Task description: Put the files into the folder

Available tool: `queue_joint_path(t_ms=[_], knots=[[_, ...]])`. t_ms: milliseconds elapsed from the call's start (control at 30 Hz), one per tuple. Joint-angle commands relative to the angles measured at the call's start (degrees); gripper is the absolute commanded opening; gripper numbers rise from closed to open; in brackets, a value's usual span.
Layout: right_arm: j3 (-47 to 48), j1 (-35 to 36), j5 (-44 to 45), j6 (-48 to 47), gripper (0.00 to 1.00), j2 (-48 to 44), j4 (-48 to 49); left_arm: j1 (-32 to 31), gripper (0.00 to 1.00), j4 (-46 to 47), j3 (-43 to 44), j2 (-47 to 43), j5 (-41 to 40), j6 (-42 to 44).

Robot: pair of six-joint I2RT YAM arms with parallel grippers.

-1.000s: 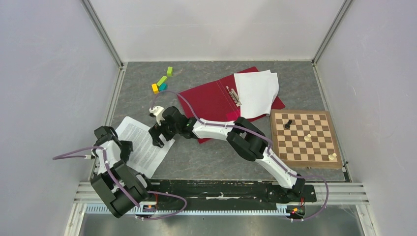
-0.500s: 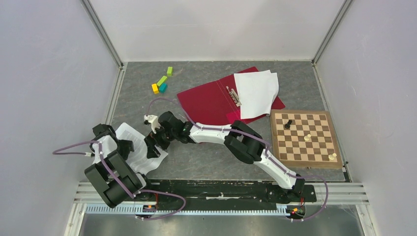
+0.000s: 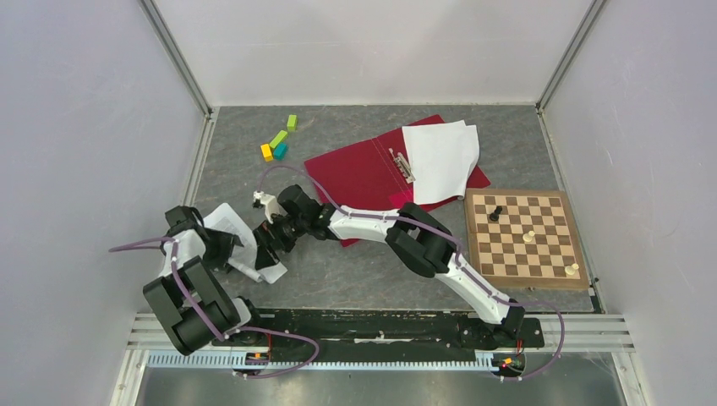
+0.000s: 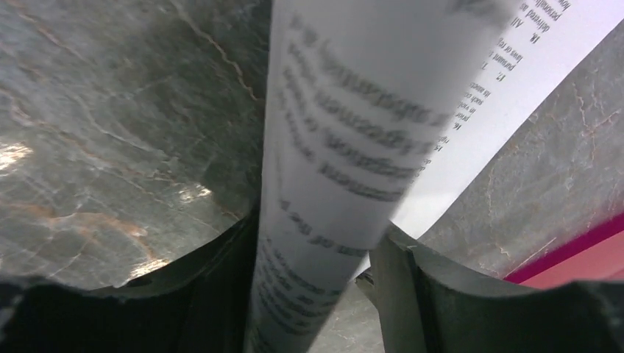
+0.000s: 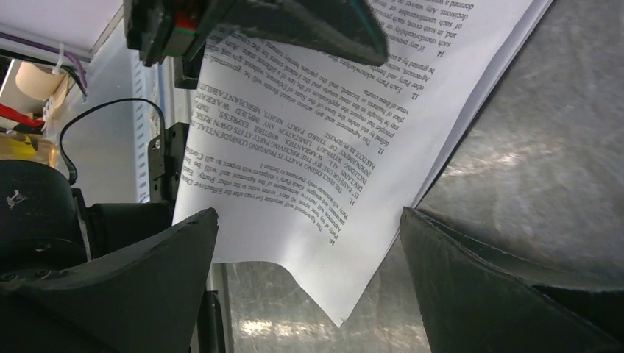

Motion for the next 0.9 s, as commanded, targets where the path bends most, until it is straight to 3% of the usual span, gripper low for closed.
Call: queue_joint_path(t_ms=[0, 200, 233, 400, 533, 733, 867], knots=[[-1.33, -1.7, 0.26, 1.01, 0.98, -1.47, -1.48, -1.57, 0.55, 3.41, -1.43, -0.33, 3.61, 1.73], [-3.53, -4.14, 2.6, 0.84, 0.98, -6.52, -1.6, -2.79, 0.07, -2.02, 5.65, -3.67, 4.45, 6.65], [-4.39, -4.95, 3.66, 0.83, 0.98, -8.17, -1.58, -3.02, 0.02, -2.32, 6.82, -4.36, 5.84, 7.73], [-7.52, -10.95, 5.23, 1.12, 0.98, -18.1, -1.38, -8.54, 0.02, 1.04, 11.43, -8.38, 15.03, 9.56], [-9.14, -16.94, 2.78, 3.28, 0.98, -24.47, 0.14, -13.44, 0.02, 13.27, 13.06, -12.05, 27.87, 5.07], [-13.1, -25.17, -6.55, 10.47, 0.98, -30.39, 9.34, -23.64, 0.02, 30.76, 19.98, -12.84, 41.32, -0.74], [-19.47, -29.36, -12.27, 20.38, 0.98, -34.55, 21.89, -29.97, 0.02, 40.03, 24.44, -11.95, 46.25, -3.61]])
